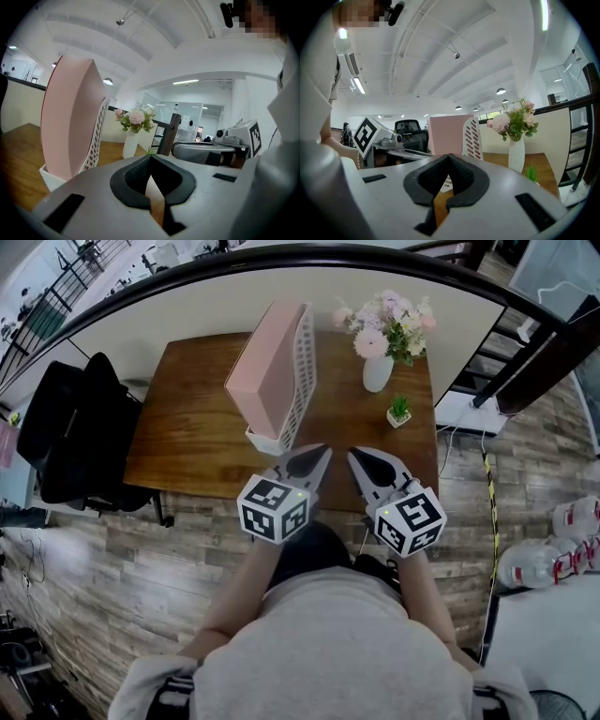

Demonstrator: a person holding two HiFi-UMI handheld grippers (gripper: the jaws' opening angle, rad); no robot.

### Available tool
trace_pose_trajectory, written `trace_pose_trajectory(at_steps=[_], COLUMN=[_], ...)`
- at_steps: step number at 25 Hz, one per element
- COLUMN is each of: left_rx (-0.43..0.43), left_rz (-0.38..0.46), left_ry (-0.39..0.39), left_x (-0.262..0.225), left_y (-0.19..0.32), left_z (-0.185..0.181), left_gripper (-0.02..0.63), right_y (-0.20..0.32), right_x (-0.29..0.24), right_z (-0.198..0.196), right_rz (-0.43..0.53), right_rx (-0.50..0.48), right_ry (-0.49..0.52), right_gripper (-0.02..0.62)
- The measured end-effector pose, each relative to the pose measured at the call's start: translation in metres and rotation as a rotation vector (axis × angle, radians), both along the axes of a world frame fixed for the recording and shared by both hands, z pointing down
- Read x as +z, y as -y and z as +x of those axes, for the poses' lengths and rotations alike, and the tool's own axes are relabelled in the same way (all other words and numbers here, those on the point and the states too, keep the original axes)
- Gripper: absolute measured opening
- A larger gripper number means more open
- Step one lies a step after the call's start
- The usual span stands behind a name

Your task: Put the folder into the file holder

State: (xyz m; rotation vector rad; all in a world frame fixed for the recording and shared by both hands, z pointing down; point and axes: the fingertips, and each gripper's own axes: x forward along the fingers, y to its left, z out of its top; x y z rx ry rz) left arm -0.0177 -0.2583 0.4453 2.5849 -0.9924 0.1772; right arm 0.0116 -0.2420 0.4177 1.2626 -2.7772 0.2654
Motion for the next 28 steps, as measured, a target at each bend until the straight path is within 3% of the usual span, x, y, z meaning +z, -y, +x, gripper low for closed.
trace_pose_trajectory(at_steps=[28], left_rx=[-0.013], left_rz=[0.007], left_ry=[-0.021], left_x=[-0.0035], left_y=[0.0010], left_z=[-0.0009], left_gripper=[0.012], right_y=[0.0023], right_x=[0.0055], right_z=[-0.0006], right_rz=[-0.009], right_rx=[0.012], right_ry=[-0.014], right_gripper=[0.008])
